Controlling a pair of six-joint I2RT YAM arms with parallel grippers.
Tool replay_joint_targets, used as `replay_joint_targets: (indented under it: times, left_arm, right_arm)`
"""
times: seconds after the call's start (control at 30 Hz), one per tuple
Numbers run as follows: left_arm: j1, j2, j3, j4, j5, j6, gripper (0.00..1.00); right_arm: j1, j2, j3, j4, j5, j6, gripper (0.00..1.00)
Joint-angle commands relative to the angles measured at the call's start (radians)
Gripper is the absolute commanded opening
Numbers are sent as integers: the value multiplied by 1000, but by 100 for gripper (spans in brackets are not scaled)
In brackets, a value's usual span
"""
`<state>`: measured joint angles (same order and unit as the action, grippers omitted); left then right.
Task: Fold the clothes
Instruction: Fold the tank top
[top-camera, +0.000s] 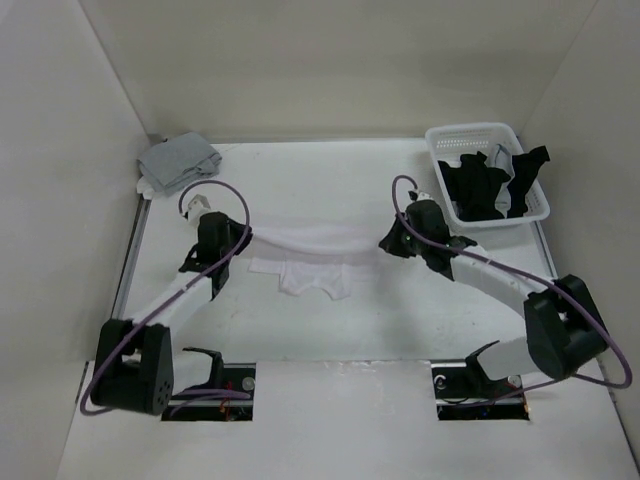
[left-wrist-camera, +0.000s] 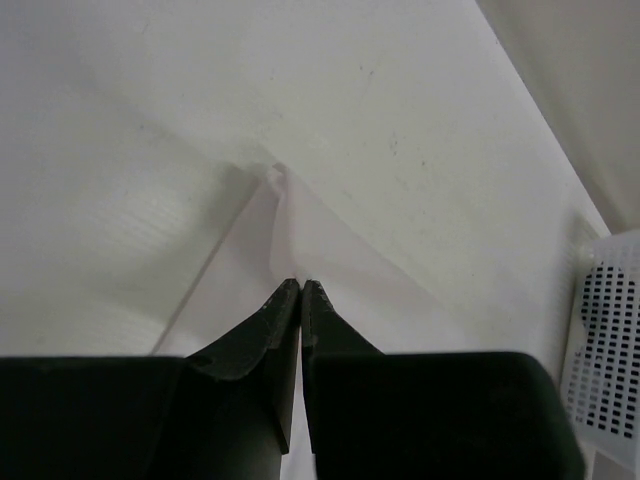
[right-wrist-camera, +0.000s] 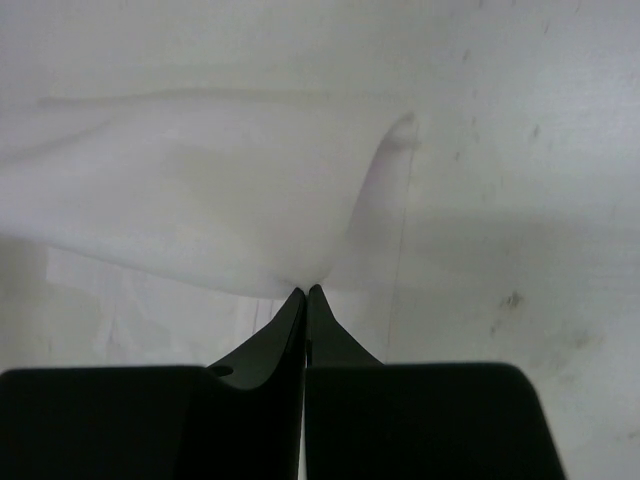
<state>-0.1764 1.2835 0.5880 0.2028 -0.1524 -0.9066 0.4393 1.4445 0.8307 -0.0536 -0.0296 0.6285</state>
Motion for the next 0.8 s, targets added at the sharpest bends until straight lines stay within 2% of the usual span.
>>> replay_joint_targets:
  times: [0.0, 0.23, 0.37, 0.47, 0.6, 0.7, 0.77]
  left_arm:
    - [15, -168, -95, 35, 27, -18, 3]
    - [48, -442, -227, -97, 77, -12, 4]
    - [48, -573, -284, -195, 100, -6, 4]
    - [53, -625, -332, -244, 100, 5, 5]
    - [59, -609, -398, -256, 112, -3, 8]
    - [68, -607, -412, -273, 108, -15, 23]
    - [88, -633, -395, -301, 103, -14, 33]
  right_arm:
    - [60, -110, -85, 47, 71, 25, 1]
    - [183, -255, -252, 0, 137, 62, 1]
    - [203, -295, -326, -12, 149, 86, 2]
    - [218, -306, -352, -15, 137, 112, 4]
    - [229, -245, -337, -34, 146, 122, 6]
    - [229, -225, -331, -43, 152, 129, 20]
    - [229, -249, -331, -49, 169, 131, 34]
